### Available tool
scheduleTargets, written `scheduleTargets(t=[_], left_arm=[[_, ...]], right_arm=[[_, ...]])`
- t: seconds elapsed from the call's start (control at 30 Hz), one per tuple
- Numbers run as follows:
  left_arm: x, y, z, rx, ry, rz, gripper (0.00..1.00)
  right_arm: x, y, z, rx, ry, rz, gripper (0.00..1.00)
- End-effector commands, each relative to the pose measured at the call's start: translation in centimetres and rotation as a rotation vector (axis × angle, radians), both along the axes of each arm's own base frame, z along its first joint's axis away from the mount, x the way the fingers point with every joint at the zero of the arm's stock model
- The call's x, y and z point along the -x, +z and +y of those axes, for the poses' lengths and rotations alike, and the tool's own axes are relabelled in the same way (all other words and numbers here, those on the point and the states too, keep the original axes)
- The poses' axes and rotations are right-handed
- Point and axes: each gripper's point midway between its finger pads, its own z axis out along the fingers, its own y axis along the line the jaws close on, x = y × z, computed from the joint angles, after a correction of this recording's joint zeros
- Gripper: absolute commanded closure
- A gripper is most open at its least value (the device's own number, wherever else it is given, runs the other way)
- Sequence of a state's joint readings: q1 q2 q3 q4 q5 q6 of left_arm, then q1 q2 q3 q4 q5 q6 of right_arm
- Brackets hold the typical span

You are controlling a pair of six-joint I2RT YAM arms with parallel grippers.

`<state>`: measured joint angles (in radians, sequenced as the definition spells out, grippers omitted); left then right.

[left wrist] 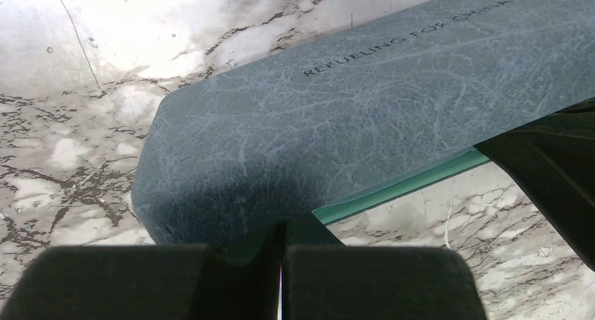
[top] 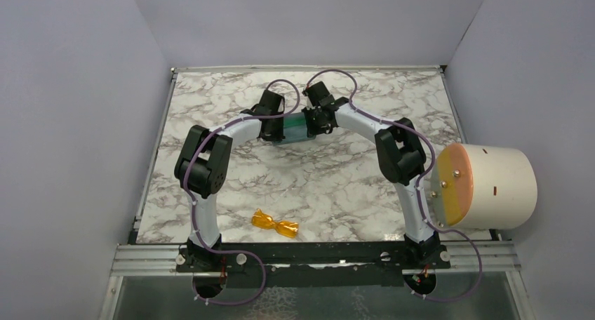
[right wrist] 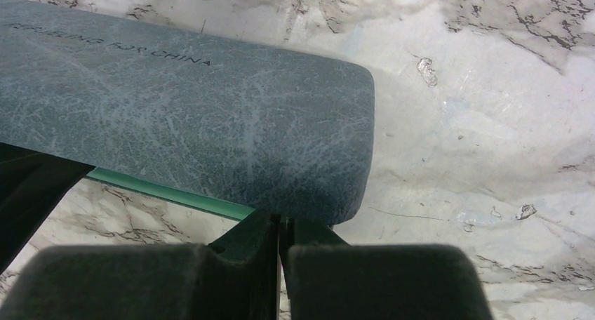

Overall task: Organize the sunglasses
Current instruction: Place the glasses cleaning cloth in the sunglasses case.

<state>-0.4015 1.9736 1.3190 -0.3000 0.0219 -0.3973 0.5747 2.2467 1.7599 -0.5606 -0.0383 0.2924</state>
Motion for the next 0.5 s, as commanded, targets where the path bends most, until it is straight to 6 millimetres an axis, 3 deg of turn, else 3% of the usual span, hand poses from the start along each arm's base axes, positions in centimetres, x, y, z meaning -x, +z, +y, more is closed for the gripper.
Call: scheduleTargets(t=[0.0,0.07,0.17,0.3,0.47], left_arm=[[0.7,-2.7,1.9,-0.091,0.034,0.055,1.0],[0.6,-2.5,1.9,-0.088,0.035,0.047,0.92],[0.3,-1.9,1.8,-0.085,0.037,0.034,0.83],[-0.1,-1.1,1.6,-0.079,0.033,0.013,0.78],[-0.3,-0.4,1.5,-0.077,0.033,-0.002,0.76]], right_arm=[[0.2,-2.7,-2.0,0.085,-0.047,0.033,0.99],[0.2,-2.5,-2.2,0.089,-0.053,0.028,0.98],[0.0,-2.0,-2.2,0.086,-0.06,0.016,0.89],[-0.2,-1.3,-2.0,0.068,-0.065,0.0,0.77],[-0.2,-1.0,-1.7,0.053,-0.059,-0.004,0.76]])
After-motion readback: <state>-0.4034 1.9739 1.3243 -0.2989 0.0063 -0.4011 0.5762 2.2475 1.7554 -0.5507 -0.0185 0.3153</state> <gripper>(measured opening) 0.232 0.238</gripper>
